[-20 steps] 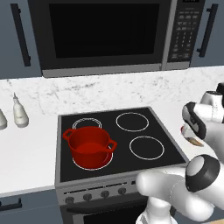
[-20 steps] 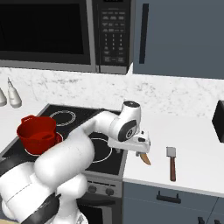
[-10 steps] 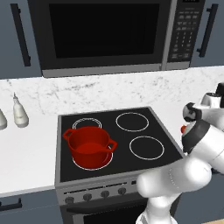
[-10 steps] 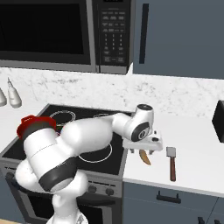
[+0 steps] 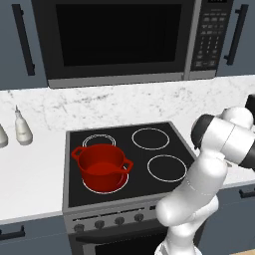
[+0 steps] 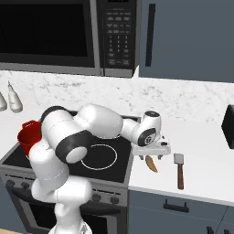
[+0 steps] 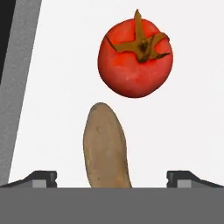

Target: Put the sweet potato and tomato in the pot. Retrieve the spatula and lightly stir the vegetables in the pot.

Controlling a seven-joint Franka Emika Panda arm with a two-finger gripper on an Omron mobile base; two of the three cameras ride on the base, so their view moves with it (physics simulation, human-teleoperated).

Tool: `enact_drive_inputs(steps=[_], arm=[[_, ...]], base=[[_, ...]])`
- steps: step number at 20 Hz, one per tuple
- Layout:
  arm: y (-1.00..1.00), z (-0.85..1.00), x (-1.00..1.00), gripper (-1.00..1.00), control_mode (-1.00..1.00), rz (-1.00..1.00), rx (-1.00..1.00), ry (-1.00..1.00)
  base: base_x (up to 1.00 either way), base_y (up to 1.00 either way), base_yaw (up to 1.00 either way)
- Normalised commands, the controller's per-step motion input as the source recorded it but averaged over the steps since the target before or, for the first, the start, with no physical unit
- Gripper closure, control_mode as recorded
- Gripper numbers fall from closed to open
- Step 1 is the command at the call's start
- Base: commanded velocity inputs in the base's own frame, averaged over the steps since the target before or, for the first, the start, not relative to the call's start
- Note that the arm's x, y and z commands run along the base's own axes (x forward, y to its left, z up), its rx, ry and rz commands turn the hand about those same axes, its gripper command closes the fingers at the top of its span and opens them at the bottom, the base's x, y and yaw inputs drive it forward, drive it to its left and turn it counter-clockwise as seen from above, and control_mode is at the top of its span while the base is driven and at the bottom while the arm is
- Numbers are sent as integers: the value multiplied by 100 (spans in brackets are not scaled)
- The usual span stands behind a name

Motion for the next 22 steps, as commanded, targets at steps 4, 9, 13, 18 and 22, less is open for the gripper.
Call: enact_drive_inputs(steps=[4, 9, 13, 18, 22], arm=[[0, -36, 17, -100, -100, 12, -2, 0], [0, -31, 0, 100, -100, 11, 0, 0], [1, -10, 0, 100, -100, 8, 0, 0], [11, 15, -31, 100, -100, 1, 0, -8], [36, 91, -87, 100, -100, 1, 0, -26]], base=[[0, 0, 0], [0, 0, 0], [0, 0, 0], [0, 0, 0], [0, 0, 0]])
